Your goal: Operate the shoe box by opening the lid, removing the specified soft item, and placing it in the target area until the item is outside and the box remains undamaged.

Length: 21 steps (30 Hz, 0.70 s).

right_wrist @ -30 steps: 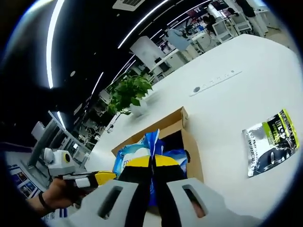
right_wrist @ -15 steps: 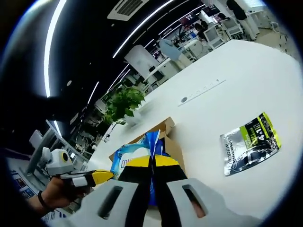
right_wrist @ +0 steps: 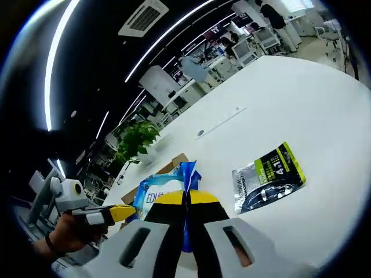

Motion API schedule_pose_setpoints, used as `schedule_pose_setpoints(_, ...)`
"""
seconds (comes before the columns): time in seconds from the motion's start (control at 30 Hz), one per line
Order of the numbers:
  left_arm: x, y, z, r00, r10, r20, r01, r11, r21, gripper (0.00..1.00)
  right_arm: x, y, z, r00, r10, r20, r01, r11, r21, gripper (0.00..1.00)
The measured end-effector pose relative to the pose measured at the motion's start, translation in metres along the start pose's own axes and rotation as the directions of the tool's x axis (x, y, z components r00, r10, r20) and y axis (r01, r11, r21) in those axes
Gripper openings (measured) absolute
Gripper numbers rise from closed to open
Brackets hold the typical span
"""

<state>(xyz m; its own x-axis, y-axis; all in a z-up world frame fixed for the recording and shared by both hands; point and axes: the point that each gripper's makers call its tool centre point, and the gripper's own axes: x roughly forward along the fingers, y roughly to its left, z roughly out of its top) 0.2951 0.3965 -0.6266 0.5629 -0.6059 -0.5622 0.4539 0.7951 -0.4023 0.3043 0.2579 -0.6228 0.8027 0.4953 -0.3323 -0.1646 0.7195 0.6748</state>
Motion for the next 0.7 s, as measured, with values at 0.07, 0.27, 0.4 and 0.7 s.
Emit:
schedule_pose_setpoints(0.07,0.005,-0.007,-0.002,1.000,-0.010,-0.007,0.010,1.000,0.005,0.00,-0.004,-0.007,0.002,1.000,-0.010,0.005,0.010,1.000,0.003,0.00)
schedule_pose_setpoints(0.27,0.025,-0.023,-0.005,0.999,-0.040,-0.032,0.040,0.999,0.013,0.00,-0.017,-0.031,0.008,0.999,-0.043,0.018,0.042,0.999,0.025,0.00)
schedule_pose_setpoints(0.4,0.040,-0.027,-0.006,0.998,-0.050,-0.042,0.050,0.999,0.004,0.00,-0.020,-0.045,0.011,0.998,-0.061,0.017,0.060,0.997,0.039,0.00)
schedule_pose_setpoints(0.7,0.074,-0.034,0.000,0.998,-0.054,-0.044,0.052,0.998,-0.039,0.00,-0.001,-0.078,0.033,0.997,-0.080,-0.009,0.080,0.996,0.032,0.00)
